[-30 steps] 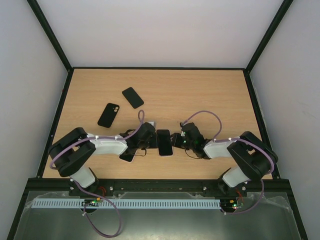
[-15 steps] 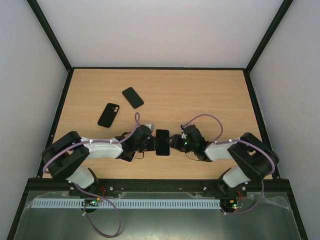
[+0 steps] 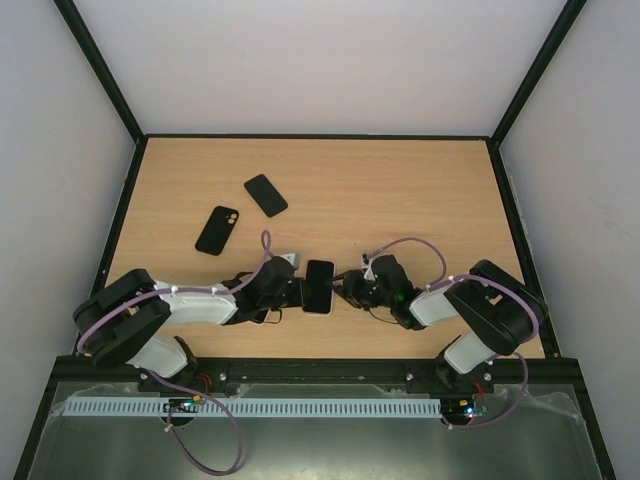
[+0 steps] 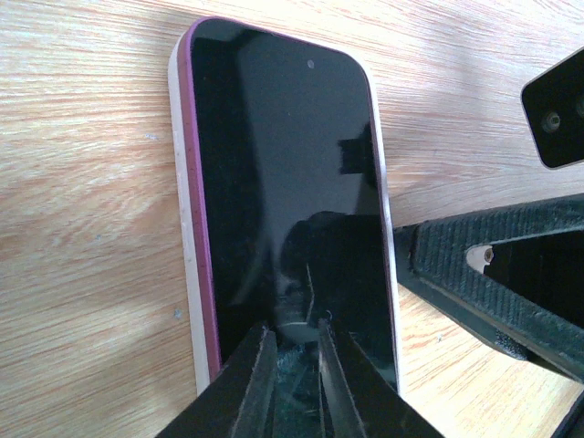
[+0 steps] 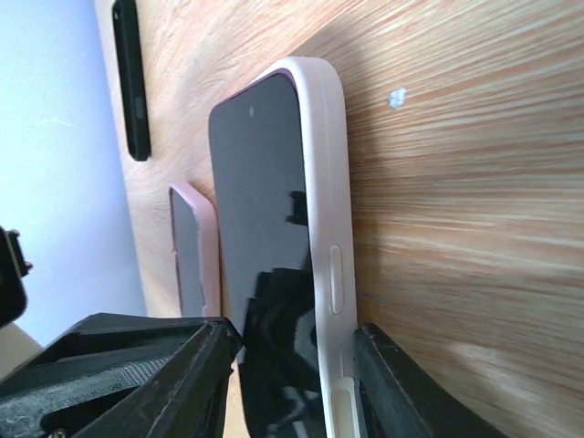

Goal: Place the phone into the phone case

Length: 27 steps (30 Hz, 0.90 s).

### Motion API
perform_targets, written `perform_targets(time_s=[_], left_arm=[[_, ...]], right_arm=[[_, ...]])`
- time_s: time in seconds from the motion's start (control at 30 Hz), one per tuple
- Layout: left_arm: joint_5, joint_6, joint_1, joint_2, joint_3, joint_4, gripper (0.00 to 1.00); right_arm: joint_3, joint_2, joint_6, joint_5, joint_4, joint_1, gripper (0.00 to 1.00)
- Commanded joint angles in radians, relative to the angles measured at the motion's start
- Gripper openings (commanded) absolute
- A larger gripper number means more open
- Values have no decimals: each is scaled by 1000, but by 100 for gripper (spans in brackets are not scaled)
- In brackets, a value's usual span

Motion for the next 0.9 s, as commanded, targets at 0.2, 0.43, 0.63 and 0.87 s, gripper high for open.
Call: perform_targets(time_s=[0.2, 0.43, 0.63, 0.87], left_arm=[[-21, -3, 12, -83, -39, -28, 26], [-23, 9, 71, -127, -97, -37, 26], [-29, 8, 75, -124, -121, -11, 26], [11, -1, 75, -83, -123, 41, 25]], right_arm=[[-8, -37, 76, -22, 119, 8, 38], [-25, -6, 148, -59, 251, 8, 37], [-4, 22, 153, -66, 252, 7, 37], [5, 70, 148, -75, 265, 8, 36]])
